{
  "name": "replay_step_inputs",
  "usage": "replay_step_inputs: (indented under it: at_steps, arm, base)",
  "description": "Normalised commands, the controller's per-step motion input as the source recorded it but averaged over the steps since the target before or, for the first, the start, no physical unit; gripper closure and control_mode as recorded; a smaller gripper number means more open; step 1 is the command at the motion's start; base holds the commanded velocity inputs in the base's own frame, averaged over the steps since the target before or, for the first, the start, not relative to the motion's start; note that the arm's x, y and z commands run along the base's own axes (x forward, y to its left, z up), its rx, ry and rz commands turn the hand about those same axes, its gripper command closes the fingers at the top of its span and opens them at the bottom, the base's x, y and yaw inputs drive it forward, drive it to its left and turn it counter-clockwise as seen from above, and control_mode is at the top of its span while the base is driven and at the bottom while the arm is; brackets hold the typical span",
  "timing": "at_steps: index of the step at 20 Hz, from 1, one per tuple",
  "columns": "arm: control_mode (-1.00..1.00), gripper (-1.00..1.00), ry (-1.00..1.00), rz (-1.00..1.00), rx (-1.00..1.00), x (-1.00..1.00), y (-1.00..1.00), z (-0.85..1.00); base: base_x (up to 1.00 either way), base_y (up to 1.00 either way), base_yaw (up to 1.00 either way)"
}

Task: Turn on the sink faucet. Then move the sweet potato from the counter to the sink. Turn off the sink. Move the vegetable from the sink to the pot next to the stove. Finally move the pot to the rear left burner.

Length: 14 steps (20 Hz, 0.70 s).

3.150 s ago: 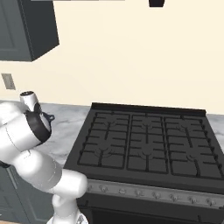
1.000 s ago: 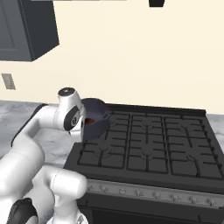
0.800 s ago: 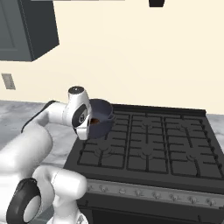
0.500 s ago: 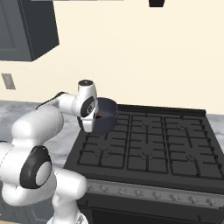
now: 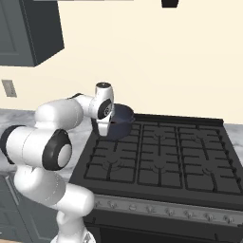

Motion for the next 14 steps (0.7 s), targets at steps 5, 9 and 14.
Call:
replay_step_inputs:
  at_steps: [5,9,14]
  arm:
    - [-1.00,1.00,0.00,-0.03,0.00,0.45,-0.21,-0.17]
    - [-1.00,1.00,0.00,0.00,0.00,0.38,-0.10,-0.31]
    - [-1.00,1.00,-0.01,0.00,-0.01,0.40,-0.05,-0.33]
  base:
    - [0.00,0.00,0.00]
    - [0.00,0.00,0.00]
    - [0.00,0.00,0.00]
